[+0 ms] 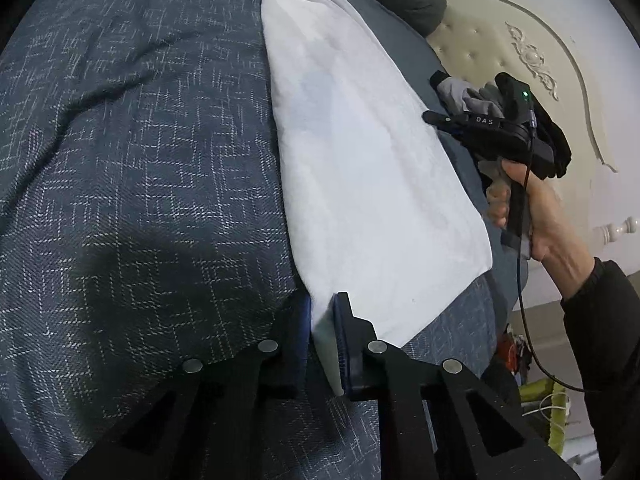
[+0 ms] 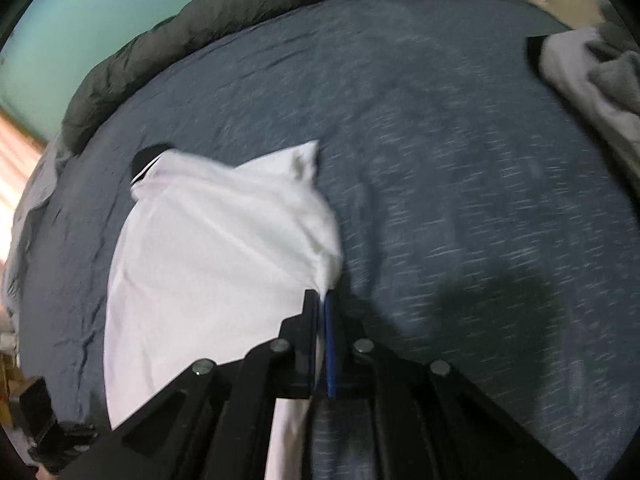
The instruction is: Fold clothes
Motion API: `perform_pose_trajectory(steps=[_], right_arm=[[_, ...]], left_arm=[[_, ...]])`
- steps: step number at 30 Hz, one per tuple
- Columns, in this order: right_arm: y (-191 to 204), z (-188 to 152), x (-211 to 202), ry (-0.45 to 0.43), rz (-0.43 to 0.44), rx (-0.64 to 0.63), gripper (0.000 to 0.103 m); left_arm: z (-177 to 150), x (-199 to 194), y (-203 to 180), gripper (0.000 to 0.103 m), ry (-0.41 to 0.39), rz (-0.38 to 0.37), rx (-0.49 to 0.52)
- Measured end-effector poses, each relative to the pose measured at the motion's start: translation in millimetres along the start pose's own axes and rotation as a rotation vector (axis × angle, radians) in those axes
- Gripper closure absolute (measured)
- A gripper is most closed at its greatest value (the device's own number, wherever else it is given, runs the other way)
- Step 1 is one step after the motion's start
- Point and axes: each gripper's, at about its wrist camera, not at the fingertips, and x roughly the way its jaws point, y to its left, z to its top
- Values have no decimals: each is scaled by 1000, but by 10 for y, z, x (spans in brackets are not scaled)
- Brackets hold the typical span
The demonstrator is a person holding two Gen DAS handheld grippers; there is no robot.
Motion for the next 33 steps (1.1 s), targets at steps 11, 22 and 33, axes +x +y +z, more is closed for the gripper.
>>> perform_pose_trajectory(steps=[11, 22, 33], right_arm=[[-61, -122, -204, 67, 42, 35, 67], [29, -960, -681, 234, 163, -19, 61], [80, -1398, -549, 284, 159, -3, 53]], left_arm=[[19, 0, -4, 91, 2, 9, -22], [-30, -140, -47, 90, -7, 17, -43], [-105, -10, -15, 87, 1, 11, -104]])
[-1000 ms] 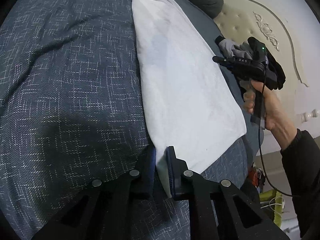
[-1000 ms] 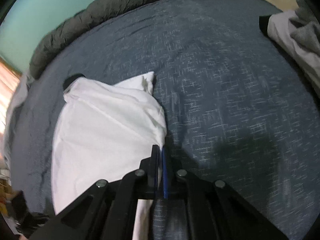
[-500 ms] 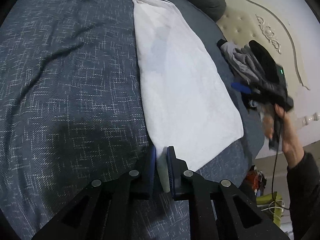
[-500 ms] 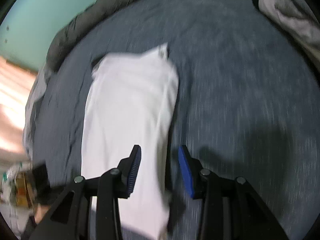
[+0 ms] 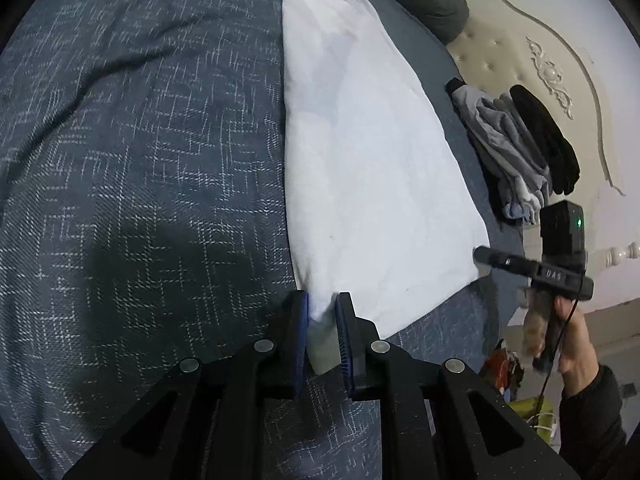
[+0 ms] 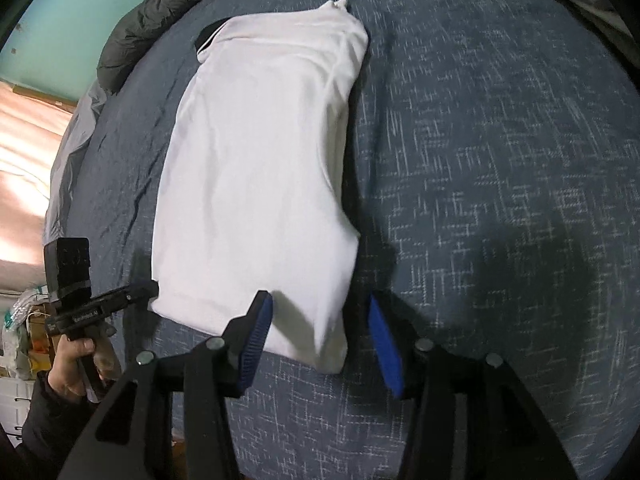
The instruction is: Fold clothes
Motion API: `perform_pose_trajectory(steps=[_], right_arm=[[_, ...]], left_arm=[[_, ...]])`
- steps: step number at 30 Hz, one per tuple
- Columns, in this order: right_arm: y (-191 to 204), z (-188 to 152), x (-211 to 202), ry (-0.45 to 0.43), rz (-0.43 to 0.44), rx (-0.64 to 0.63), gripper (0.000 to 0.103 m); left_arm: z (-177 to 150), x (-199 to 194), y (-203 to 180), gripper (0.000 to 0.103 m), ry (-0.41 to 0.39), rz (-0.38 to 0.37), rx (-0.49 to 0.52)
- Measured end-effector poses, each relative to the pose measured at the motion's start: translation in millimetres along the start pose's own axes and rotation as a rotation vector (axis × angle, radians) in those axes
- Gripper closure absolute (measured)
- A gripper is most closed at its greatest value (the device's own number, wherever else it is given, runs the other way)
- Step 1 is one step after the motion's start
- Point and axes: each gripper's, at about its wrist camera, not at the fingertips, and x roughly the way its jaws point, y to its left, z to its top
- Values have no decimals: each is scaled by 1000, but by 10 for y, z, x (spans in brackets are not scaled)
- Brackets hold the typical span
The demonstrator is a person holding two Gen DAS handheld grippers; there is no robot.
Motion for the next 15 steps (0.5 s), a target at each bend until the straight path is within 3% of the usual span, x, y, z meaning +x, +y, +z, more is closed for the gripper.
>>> perform_pose_trajectory(steps=[8, 15], right_arm=[[-1, -56, 70, 11, -4, 11, 53], [-42, -70, 64, 16, 6, 11, 53]], left_arm=[[-20, -58, 64, 87, -15, -23, -33], [44, -68, 11, 86, -33, 30, -12]])
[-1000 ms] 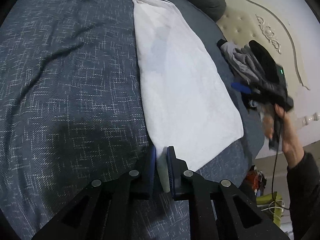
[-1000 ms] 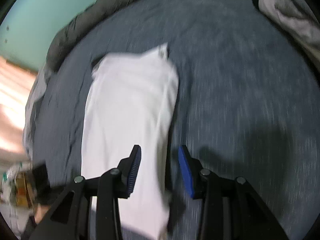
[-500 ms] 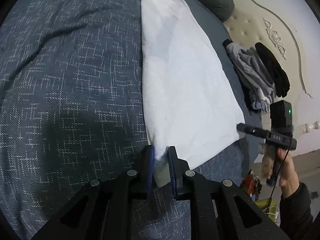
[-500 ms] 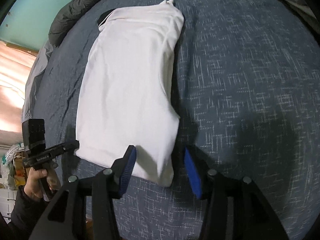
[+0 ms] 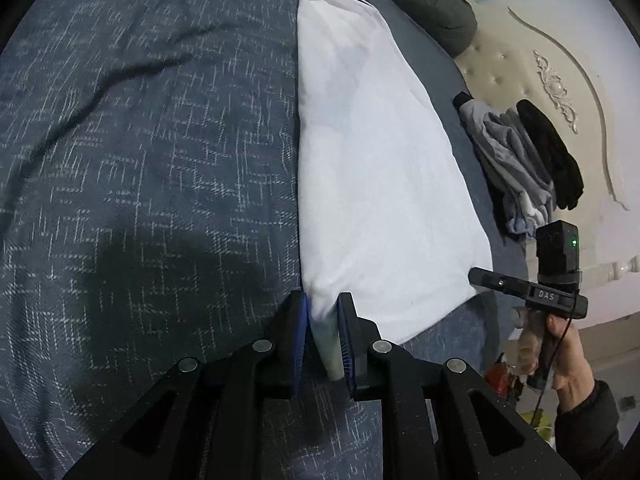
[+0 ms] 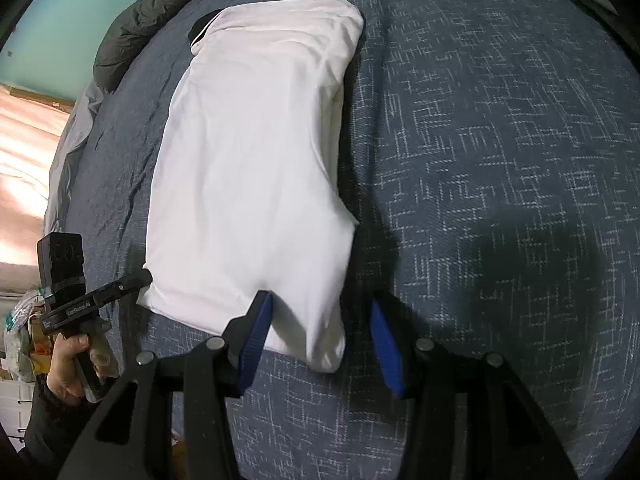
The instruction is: Fold clothes
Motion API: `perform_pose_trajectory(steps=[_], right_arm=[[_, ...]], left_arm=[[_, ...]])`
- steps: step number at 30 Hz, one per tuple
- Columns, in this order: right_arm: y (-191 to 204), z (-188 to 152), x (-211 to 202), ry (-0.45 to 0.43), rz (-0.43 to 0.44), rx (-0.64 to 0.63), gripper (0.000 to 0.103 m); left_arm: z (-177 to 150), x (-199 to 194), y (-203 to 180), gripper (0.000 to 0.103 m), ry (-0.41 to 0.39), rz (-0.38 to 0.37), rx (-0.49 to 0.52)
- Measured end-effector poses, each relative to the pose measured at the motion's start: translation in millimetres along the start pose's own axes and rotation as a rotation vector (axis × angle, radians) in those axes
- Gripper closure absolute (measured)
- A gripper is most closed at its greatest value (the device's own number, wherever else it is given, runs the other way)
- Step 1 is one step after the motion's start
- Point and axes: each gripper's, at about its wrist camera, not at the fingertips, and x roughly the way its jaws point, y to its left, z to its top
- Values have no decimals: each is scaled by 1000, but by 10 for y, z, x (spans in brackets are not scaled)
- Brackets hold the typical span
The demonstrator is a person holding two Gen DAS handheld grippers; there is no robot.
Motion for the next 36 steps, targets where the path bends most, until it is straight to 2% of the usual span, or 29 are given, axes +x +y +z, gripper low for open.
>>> perform_pose_trajectory(steps=[7, 12, 14, 18, 24, 27, 30, 33, 36], right_arm=[[36, -5, -20, -3, -2, -43, 54], [107, -4, -4, -4, 0, -68, 61], [145, -7, -1, -3, -5, -82, 62], [252, 6, 48, 1, -35, -111, 62], [450, 15, 56, 15, -39, -179, 62], [401, 41, 119, 27, -40, -144, 62], [278, 48, 119, 26, -11, -104, 68], [249, 18, 128, 24, -7, -105, 83], [246, 3, 119, 17, 0, -111, 91]], left_arm=[[52, 67, -96, 84, 11, -19, -4], [-27, 41, -58, 84, 37, -26, -32], [-46, 34, -53, 84, 50, -27, -31], [-5, 68, -78, 77, 64, -39, -41], [78, 157, -179, 77, 62, -33, -15], [93, 189, -178, 78, 56, -39, -24], [93, 192, -177, 80, 53, -42, -18], [97, 185, -173, 91, 49, -42, -7], [100, 170, -217, 94, 41, -44, 12]])
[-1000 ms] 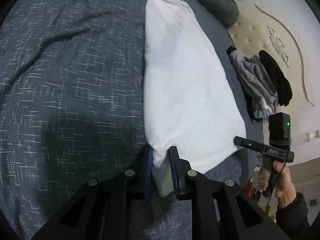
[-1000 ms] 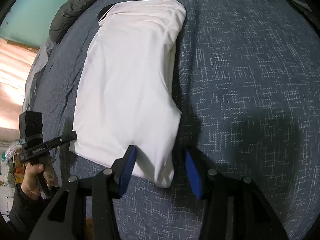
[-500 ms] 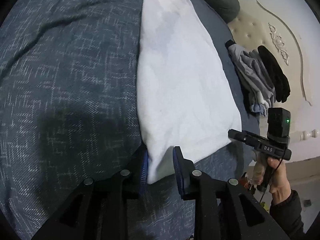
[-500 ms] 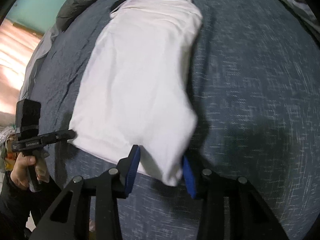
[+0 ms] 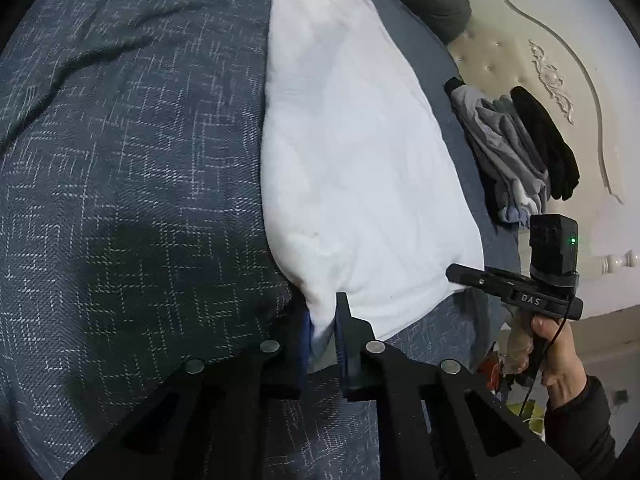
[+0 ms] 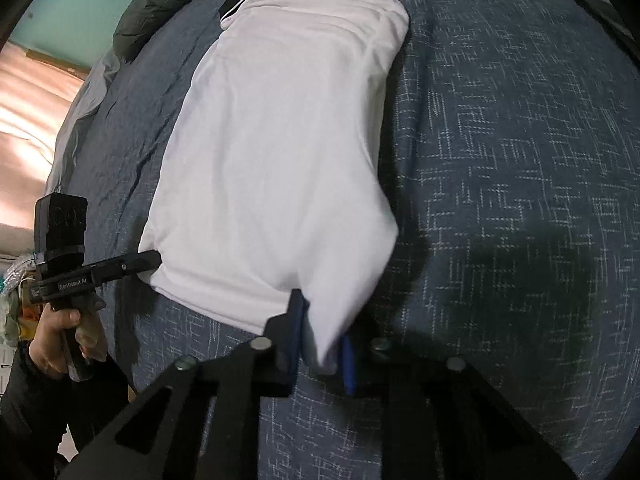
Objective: Fold clothes
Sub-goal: 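Lift the polo bundle with both tools and carry it toward the headboard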
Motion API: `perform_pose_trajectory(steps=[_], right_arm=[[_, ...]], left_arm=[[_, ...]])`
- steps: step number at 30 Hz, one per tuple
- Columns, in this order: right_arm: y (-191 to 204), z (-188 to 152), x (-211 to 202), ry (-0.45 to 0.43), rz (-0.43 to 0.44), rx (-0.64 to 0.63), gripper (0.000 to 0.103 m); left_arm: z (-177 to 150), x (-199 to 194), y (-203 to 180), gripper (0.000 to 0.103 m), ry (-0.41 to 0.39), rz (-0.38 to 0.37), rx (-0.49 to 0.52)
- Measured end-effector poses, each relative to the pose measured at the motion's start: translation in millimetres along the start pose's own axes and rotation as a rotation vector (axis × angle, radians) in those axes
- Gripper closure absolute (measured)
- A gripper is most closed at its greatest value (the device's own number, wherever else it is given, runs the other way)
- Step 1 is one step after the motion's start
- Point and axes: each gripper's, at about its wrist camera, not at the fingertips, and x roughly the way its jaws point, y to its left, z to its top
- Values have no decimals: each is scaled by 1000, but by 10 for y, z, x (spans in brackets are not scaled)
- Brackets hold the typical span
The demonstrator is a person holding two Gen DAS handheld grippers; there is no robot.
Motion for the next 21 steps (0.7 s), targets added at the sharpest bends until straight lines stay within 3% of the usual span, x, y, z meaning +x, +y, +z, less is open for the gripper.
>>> perform_pose_trajectory(steps=[9, 21], right_arm=[[126, 137, -380, -87, 54, -18, 94], [380, 730, -1340, -236, 96, -61, 95]], left_arm=[[172, -321, -343, 95, -56, -31, 73], [850, -927, -1147, 95, -143, -45, 154]])
